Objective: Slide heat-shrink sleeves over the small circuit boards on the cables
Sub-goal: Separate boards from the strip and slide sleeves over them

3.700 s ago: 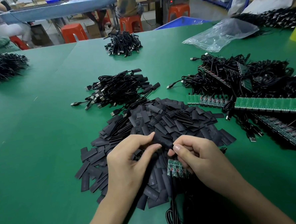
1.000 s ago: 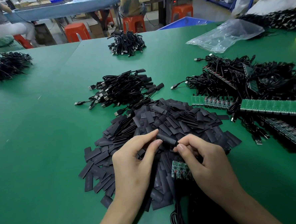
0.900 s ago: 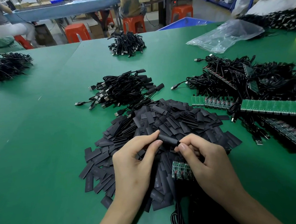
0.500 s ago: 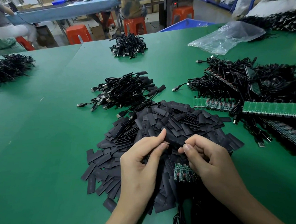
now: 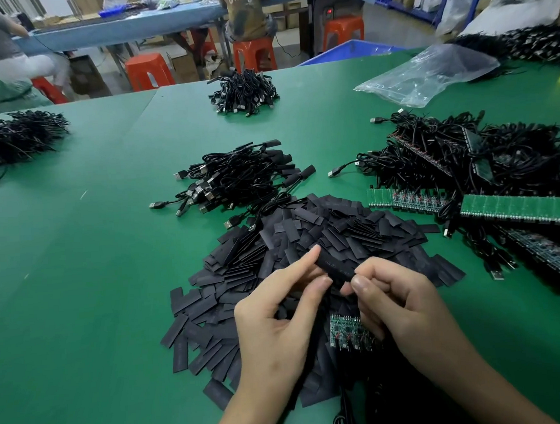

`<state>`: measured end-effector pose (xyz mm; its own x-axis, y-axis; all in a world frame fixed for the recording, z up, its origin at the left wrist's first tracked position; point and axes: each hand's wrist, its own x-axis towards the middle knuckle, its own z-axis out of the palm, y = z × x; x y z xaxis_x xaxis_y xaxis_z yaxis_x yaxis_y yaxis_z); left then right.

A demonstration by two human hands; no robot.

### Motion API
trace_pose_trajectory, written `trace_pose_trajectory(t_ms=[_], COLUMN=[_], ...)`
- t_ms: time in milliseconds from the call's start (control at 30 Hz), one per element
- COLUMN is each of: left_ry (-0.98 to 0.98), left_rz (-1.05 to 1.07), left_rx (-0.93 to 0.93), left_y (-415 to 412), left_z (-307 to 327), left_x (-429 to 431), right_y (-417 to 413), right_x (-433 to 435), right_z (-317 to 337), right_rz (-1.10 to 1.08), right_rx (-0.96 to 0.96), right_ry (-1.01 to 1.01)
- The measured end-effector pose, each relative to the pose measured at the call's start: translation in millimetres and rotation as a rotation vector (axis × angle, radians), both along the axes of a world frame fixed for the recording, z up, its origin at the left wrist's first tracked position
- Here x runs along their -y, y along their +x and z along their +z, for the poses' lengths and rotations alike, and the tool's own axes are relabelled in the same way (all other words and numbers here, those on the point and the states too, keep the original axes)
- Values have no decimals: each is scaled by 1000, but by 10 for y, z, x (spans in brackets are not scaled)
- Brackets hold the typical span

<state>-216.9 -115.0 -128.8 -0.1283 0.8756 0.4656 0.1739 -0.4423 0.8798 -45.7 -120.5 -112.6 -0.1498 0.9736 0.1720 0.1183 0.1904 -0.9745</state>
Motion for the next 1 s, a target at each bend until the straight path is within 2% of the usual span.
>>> trace_pose_trajectory(t_ms=[133,267,367,467,567,700,800,900,1000], left_ry=[27,60,42,26,5,46,69,53,50], left_rz=[-31,10,43,27,22,-6,-21,-36,-39], left_rx=[-90,-203,-290,-321,-343,-347,-331,-324,-322], left_y=[-33,-49,-33,-38,-48,-52,-55,-52,-52], left_z=[-15,-55,-68,-75,-78,-99,-128,-138,-138], left_x=[-25,-55,-64,-69,-88,-109,-129,-137,-140], right_y=[95,231,150,-136,-493,-956,-1215,-1392,-1434], right_x=[-12,-150,-396,-736,-1153,-1723,-2113,-2426,-2621], right_z=[238,772,1215,1484,1562,1488,1343,1200,1078], right_rz=[-112,-243,-266,-242,-179,-48,-43,-123,-190], right_rx=[99,162,48,-73,-243,-672,-894,-971,-855], right_ry=[151,328,355,238,18,-350,-563,-678,-722])
